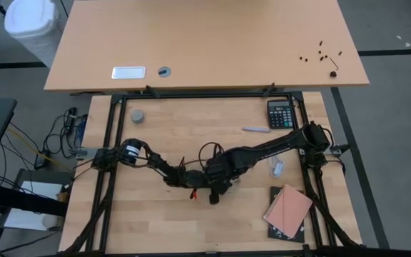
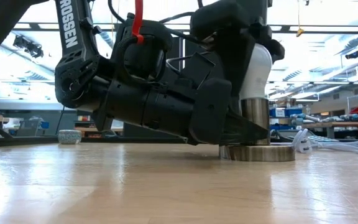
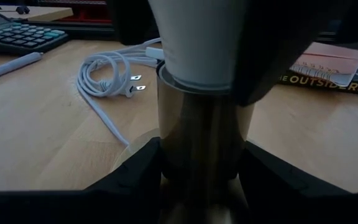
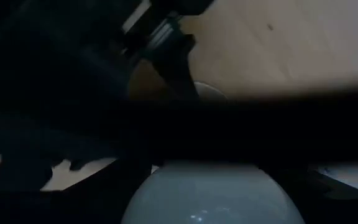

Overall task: Screw lightbulb
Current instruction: Insert the lightbulb into the bronze lamp socket

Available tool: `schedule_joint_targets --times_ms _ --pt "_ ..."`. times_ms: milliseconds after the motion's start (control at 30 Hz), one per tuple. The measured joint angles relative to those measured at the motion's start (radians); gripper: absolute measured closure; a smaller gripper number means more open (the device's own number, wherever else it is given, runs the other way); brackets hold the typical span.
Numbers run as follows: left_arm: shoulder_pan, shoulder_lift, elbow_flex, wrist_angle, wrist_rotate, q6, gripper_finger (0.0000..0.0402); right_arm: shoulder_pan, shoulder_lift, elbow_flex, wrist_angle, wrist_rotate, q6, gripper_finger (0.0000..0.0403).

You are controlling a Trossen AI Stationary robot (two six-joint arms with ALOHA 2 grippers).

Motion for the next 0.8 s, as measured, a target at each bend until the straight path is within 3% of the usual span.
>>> schedule_joint_targets --times_ms 600,800 --pt "0.000 0.000 0.000 -0.002 0.003 -0.026 0.0208 -0.011 0.000 0.000 -0.031 -0.025 0.515 0.0135" --pt "0.000 0.000 0.000 -0.002 0.002 0.003 0.0208 0.001 0.000 0.000 -0.026 -0.033 0.556 0.0132"
